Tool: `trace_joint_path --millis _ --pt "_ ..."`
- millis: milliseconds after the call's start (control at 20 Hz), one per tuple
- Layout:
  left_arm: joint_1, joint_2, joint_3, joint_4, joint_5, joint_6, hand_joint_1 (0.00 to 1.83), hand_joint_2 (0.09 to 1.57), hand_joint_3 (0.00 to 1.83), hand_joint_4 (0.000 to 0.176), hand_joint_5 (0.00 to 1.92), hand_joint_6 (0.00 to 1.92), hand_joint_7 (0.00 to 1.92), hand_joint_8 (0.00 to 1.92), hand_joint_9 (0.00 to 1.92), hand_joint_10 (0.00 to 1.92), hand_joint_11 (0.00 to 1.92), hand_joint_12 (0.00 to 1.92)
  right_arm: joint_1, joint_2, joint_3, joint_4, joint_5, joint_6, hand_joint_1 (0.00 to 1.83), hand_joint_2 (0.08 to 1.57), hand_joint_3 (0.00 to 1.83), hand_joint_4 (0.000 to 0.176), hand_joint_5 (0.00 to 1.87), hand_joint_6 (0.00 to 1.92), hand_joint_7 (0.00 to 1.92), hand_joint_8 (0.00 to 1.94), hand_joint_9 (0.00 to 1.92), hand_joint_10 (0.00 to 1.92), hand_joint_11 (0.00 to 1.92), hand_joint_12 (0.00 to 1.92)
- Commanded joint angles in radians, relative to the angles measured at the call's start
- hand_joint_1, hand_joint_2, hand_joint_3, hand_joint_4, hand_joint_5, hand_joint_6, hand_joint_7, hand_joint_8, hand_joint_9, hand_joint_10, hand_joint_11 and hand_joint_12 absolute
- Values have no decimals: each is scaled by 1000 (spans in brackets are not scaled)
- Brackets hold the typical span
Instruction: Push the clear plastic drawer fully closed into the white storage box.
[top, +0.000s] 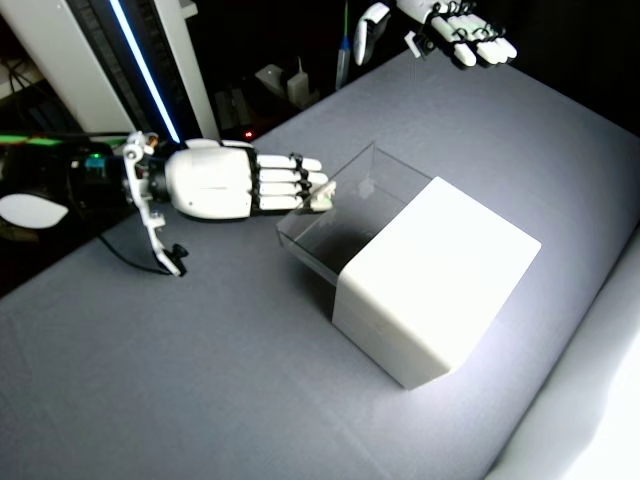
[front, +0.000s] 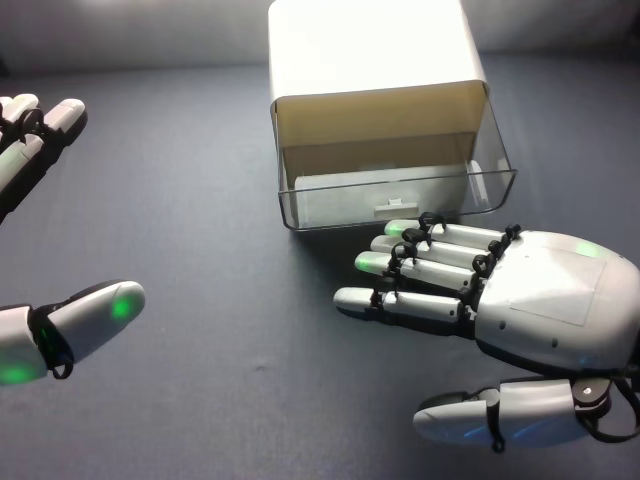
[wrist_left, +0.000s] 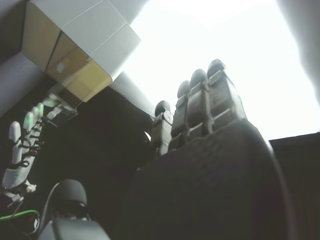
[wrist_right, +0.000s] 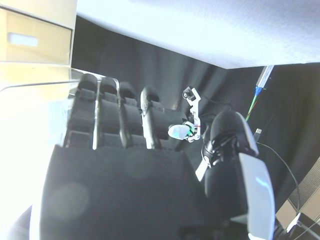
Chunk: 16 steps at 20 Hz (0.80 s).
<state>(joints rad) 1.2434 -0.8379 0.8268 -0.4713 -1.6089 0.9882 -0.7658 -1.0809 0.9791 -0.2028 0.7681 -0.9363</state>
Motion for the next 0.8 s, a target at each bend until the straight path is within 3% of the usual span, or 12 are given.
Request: trace_joint_path --millis 0,300,350,400,550,650,700,750 --pt "-2 0 8 8 -124 -8 0 615 501 176 0 0 0 0 0 0 0 0 13 1 2 29 116 -4 0 1200 0 133 17 6 0 0 0 0 0 0" --pt "-1 0 8 8 -124 -9 0 615 500 176 0 0 0 0 0 0 0 0 13 1 -9 32 138 -6 0 1193 0 106 32 7 0 0 0 0 0 0" --pt "-1 0 8 8 -124 -11 0 616 499 176 0 0 0 0 0 0 0 0 13 1 -13 32 142 -6 0 1206 0 72 51 14 0 0 0 0 0 0" --pt "-2 0 8 9 -124 -12 0 616 499 176 0 0 0 0 0 0 0 0 13 2 -18 31 144 -6 0 1211 1 61 49 12 0 0 0 0 0 0" --pt "-2 0 7 9 -124 -12 0 616 499 176 0 0 0 0 0 0 0 0 6 31 -46 29 147 -6 0 1192 0 79 68 17 0 0 0 0 0 0" --pt "-2 0 6 9 -124 -11 0 616 498 176 0 0 0 0 0 0 0 0 -3 51 -65 29 158 -6 0 1170 0 102 63 12 0 0 0 0 0 0" --pt "-2 0 6 8 -124 -11 0 616 498 176 0 0 0 0 0 0 0 0 -6 57 -68 29 160 -6 0 1169 0 92 67 13 0 0 0 0 0 0" --pt "-2 0 5 8 -124 -11 0 616 498 176 0 0 0 0 0 0 0 0 -6 58 -69 29 160 -6 0 1157 0 70 64 11 0 0 0 0 0 0"
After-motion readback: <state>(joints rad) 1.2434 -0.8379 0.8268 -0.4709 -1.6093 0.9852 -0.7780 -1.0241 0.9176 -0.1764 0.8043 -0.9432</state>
